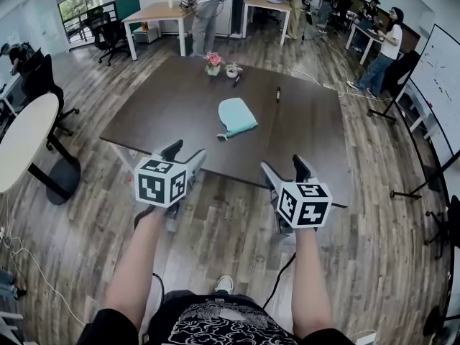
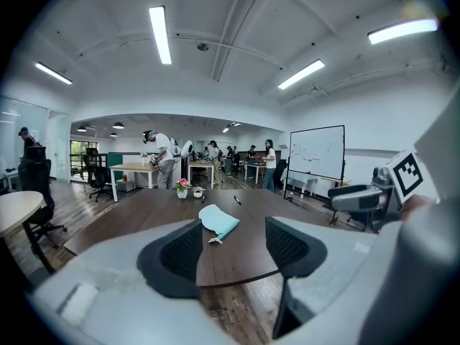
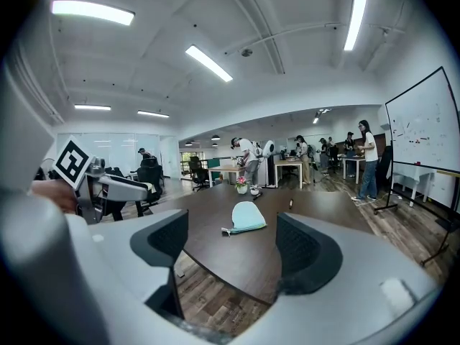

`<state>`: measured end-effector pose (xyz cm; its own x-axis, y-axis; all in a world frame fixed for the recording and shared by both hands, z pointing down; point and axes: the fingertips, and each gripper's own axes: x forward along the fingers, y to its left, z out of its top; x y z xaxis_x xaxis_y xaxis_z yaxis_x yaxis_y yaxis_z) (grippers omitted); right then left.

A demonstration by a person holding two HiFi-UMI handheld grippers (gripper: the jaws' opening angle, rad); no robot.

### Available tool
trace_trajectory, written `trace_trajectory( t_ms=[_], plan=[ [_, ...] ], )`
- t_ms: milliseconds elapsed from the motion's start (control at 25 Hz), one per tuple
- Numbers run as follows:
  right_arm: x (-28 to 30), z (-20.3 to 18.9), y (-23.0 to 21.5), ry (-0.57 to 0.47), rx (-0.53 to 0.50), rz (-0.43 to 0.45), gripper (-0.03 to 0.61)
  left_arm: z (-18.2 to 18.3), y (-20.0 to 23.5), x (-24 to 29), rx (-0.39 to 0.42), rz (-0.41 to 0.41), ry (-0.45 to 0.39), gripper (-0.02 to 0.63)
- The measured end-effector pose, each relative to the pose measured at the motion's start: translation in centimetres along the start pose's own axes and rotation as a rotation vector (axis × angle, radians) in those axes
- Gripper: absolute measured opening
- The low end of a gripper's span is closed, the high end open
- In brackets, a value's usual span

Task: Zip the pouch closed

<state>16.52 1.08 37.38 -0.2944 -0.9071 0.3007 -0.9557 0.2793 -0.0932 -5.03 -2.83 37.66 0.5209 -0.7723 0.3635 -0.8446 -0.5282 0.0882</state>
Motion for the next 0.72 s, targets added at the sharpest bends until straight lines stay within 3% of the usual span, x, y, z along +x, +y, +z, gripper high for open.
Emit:
trace_trajectory(
  t_ms=[720],
  plan=[
    [5.4, 0.6, -2.3, 0.002, 0.005, 0.012, 0.383, 0.6, 2.0, 4.4, 0.016, 0.021, 0.005, 0.274]
  ],
)
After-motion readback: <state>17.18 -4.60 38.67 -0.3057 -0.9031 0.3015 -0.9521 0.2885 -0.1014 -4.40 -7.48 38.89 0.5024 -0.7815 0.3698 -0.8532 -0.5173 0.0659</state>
